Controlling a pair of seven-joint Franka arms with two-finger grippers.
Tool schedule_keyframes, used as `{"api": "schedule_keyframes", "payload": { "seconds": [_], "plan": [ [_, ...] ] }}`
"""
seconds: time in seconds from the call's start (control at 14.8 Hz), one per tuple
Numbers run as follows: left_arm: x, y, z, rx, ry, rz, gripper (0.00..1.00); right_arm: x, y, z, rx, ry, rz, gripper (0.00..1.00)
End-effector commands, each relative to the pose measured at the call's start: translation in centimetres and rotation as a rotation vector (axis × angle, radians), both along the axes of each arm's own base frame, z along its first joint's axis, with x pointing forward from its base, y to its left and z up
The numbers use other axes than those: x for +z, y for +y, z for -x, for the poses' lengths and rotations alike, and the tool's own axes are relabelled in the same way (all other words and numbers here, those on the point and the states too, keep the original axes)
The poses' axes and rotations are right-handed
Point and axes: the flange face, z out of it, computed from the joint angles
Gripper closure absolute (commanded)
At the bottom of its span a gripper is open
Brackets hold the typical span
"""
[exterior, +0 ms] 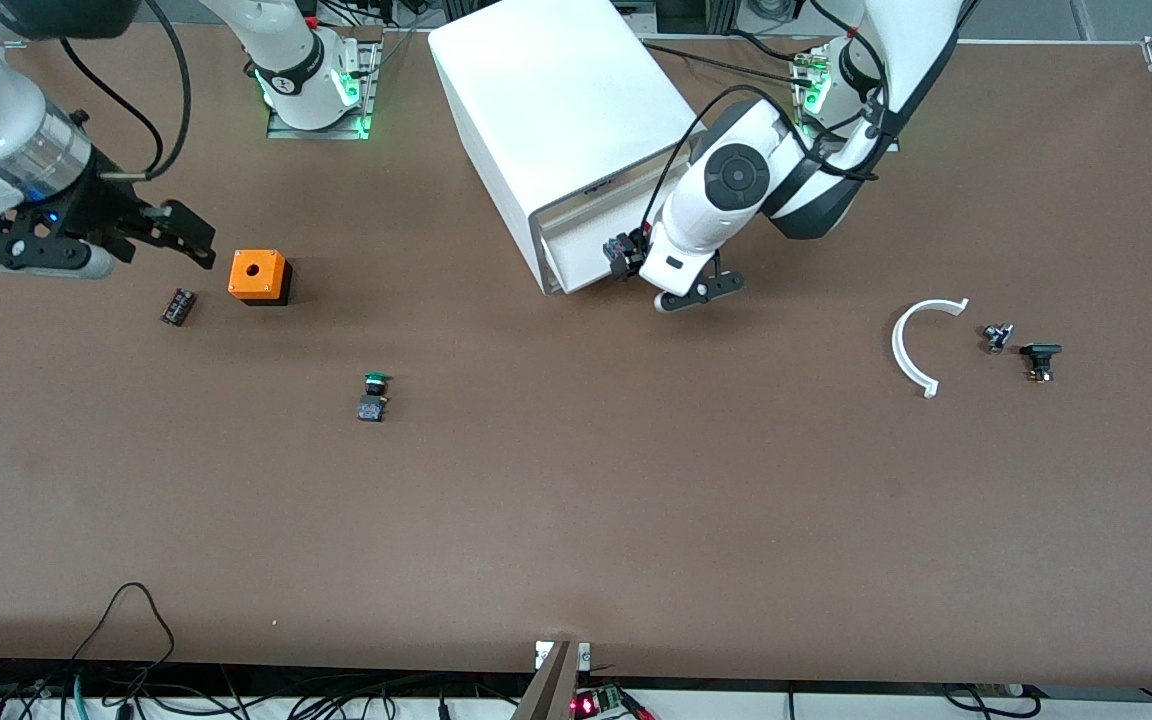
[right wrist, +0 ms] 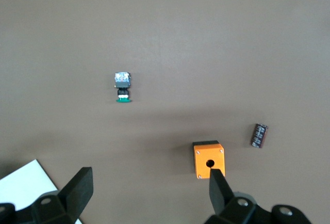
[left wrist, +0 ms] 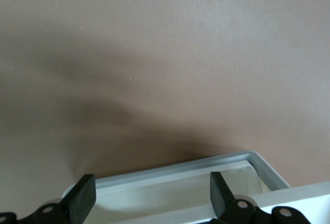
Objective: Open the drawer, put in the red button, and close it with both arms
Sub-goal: 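Push the drawer shut with the left gripper while the right gripper retracts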
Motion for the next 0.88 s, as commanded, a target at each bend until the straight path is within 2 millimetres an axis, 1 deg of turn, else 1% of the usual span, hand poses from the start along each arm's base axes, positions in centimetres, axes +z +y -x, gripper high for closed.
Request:
{"api": "schedule_keyframes", "payload": {
  "seconds": [0.0, 0.07, 0.2, 0.34, 0.81],
  "plan": [
    [0.5, -0.9, 2.1, 0.001, -0.007, -0.031, 0.02, 1.3, -0.6, 1.3, 0.009, 0.008, -0.011, 0.00],
    [0.4, -1.2, 2.7, 0.000, -0.001, -0.033, 0.02, 1.7, -0.5, 1.2, 0.004, -0.001, -0.009, 0.00],
    [0.4, -2.0, 3.7, -0.012, 0.010, -0.035, 0.02, 1.7, -1.0, 0.8, -0.020, -0.011, -0.006, 0.00],
    [0.6, -2.6, 4.3, -0.006, 0.018, -0.039, 0.02, 1.7, -2.8, 0.7, -0.030, -0.003, -0.015, 0.00],
    [0.5, -3.8, 5.7, -0.018, 0.033, -0.037, 0.01, 1.9, -2.9, 0.6, -0.002, -0.005, -0.015, 0.00]
  ]
}}
